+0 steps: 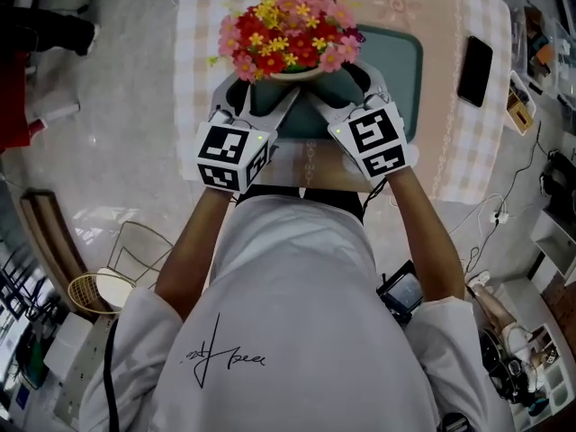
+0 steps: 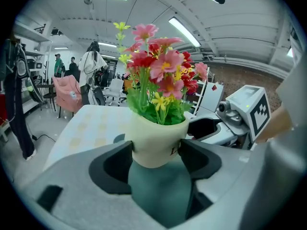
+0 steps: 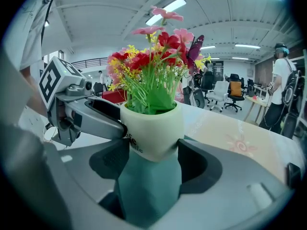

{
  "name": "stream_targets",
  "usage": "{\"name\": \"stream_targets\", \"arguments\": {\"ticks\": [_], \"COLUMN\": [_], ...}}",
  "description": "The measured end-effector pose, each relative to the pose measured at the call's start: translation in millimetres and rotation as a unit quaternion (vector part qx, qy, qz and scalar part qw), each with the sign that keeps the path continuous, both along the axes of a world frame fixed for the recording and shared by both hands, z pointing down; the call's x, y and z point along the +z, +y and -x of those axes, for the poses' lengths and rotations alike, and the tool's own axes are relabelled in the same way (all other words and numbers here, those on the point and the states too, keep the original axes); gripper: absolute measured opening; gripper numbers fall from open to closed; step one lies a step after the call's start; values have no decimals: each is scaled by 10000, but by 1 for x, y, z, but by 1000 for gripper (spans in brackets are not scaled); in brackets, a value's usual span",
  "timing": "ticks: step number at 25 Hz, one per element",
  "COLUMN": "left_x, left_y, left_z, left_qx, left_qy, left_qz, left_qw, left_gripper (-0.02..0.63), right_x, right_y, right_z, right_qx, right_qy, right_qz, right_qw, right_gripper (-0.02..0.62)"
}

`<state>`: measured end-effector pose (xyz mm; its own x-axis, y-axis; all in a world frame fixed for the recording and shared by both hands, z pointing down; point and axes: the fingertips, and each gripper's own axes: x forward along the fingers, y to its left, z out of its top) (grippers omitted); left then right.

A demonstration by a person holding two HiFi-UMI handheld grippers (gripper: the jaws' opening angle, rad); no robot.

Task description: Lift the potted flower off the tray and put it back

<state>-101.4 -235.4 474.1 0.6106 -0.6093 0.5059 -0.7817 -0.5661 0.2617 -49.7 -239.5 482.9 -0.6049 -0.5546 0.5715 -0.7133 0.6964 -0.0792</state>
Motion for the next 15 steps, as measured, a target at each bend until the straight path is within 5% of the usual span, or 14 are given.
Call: {"name": "stream_targets", "arguments": {"ticks": [15], "left_x": [-25], "left_y": [13], "left_z": [-7], "left_qx": [121], "left_qy": [27], "left_qz": [-152], "left_qw": [9998], "left_gripper": [313], "right_x": [-28], "right_y": [13], "right_z": [-8], "right_qx": [64], "right_qy": [54], "right_qz": [-209], "right_qw": [9997], "right_gripper": [320]}}
